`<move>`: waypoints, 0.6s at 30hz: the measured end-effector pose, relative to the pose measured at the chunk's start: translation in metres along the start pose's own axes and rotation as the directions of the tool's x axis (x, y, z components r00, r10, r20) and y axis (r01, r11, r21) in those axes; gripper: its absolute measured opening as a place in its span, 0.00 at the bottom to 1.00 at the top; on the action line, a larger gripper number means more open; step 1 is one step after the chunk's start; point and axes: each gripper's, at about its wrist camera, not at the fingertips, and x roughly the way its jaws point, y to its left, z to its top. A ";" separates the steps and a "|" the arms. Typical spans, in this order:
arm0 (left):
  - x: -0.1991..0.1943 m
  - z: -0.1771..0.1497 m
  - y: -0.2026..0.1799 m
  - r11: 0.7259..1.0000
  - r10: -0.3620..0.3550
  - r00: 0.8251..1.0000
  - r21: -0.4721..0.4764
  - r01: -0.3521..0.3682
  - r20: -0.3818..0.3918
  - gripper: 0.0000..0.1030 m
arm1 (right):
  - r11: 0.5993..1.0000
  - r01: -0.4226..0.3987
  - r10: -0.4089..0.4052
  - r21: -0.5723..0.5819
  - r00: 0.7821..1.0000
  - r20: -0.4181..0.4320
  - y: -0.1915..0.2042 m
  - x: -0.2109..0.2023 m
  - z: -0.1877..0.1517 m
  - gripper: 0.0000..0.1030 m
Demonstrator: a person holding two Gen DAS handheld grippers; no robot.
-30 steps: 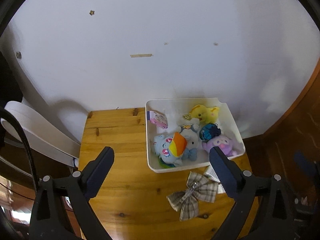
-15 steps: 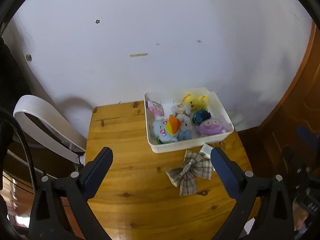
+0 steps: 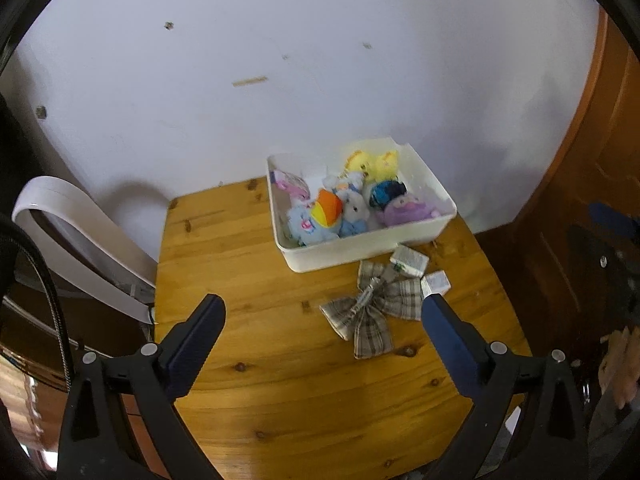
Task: Organize objects
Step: 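Withdraw both grippers and move them toward the plaid bow and boxes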
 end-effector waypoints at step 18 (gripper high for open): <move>0.119 -0.036 -0.058 0.956 0.006 0.984 0.289 0.046 -0.176 0.96 | 0.997 -0.013 0.029 0.076 0.975 -0.221 -0.030 0.097 -0.046 0.71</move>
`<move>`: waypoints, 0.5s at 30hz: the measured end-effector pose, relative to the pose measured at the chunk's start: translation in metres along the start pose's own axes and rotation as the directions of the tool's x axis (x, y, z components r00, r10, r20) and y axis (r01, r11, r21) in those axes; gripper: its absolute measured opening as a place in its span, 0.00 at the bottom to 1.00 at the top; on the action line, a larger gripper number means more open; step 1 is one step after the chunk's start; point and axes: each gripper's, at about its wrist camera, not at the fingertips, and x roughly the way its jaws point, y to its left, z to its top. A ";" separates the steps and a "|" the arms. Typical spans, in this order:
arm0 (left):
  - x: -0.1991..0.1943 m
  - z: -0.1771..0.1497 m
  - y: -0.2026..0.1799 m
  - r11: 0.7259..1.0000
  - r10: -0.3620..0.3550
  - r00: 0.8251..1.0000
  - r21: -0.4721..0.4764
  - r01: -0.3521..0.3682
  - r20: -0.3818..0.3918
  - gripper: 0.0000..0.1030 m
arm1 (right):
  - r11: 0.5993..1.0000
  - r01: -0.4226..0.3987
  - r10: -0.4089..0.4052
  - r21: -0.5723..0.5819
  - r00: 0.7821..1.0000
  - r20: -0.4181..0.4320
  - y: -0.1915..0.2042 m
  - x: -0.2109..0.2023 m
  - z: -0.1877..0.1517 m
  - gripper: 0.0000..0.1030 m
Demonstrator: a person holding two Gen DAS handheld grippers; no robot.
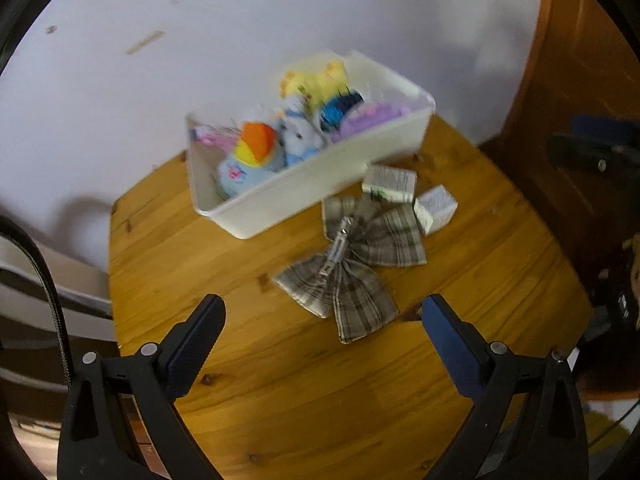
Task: Organize objects
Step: 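Withdraw both grippers and move them toward the plaid bow and boxes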
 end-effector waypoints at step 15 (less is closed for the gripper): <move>0.107 0.016 -0.006 0.998 -0.030 0.988 0.048 0.038 -0.148 0.96 | 0.998 -0.029 0.040 0.057 0.977 -0.207 -0.007 0.120 -0.018 0.71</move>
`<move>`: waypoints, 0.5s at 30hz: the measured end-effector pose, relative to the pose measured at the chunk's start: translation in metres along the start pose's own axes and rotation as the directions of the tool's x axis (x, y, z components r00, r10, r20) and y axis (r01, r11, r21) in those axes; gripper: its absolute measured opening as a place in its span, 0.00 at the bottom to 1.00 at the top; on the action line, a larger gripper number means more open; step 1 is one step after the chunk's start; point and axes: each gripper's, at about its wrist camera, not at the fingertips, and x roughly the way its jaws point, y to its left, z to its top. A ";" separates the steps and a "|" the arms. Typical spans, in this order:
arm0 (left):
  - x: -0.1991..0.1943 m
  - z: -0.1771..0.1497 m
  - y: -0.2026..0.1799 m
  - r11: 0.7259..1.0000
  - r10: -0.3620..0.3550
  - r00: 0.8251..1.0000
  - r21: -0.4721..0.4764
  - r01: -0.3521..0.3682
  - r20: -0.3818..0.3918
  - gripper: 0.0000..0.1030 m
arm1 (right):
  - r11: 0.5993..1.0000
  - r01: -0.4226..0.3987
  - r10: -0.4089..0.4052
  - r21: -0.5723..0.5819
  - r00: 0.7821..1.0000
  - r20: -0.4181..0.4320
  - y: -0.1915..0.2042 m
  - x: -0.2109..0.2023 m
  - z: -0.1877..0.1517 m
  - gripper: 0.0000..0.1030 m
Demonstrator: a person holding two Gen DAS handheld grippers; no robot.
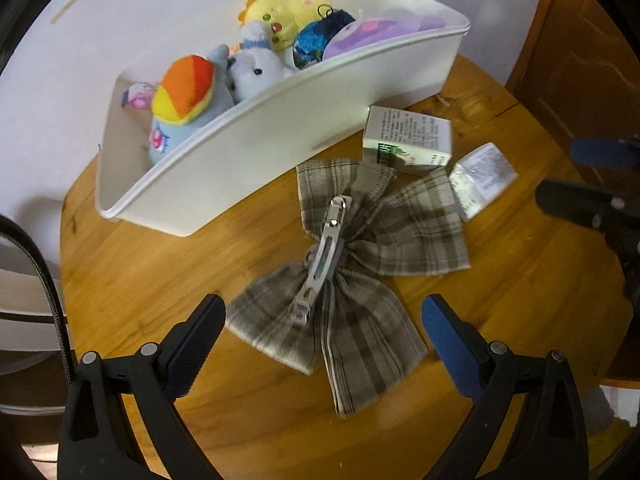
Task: Organize objects
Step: 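Withdraw both grippers and move them toward the plaid bow and boxes, then grasp the plaid bow with the left gripper while the right gripper grasps a white box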
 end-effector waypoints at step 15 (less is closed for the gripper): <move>0.036 0.001 0.009 0.999 -0.039 0.999 -0.036 0.037 -0.033 0.96 | 0.998 0.012 -0.015 -0.069 0.999 -0.039 0.017 0.044 0.002 0.71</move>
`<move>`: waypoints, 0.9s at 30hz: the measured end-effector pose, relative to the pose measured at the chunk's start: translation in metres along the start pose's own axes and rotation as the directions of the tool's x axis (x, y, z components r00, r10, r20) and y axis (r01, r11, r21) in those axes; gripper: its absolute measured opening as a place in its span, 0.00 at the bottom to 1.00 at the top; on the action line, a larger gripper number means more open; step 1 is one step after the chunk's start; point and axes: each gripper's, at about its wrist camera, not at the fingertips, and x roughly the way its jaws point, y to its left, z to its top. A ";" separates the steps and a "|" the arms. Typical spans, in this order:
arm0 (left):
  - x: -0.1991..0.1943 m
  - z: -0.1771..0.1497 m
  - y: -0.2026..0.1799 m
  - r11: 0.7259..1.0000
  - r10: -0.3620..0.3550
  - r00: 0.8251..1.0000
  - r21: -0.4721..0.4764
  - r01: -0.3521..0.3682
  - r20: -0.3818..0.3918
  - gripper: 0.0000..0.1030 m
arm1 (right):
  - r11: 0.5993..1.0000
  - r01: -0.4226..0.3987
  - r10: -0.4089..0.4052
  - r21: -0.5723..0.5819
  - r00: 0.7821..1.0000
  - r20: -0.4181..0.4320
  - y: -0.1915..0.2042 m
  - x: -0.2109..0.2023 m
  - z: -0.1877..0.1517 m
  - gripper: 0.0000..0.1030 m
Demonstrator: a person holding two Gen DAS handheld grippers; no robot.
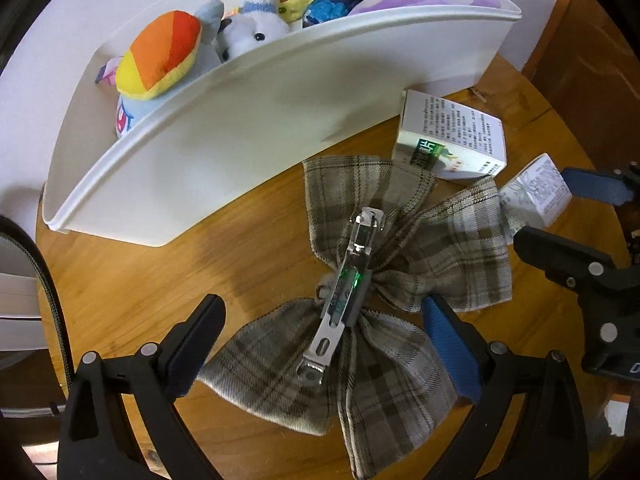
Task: Organize objects
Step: 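Grasp the plaid bow with the left gripper while the right gripper grasps a white box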
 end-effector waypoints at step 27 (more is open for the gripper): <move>-0.027 -0.052 -0.041 0.996 0.093 0.991 -0.014 -0.092 0.096 0.38 | 1.000 -0.025 0.025 -0.007 0.999 0.022 -0.011 -0.011 -0.023 0.40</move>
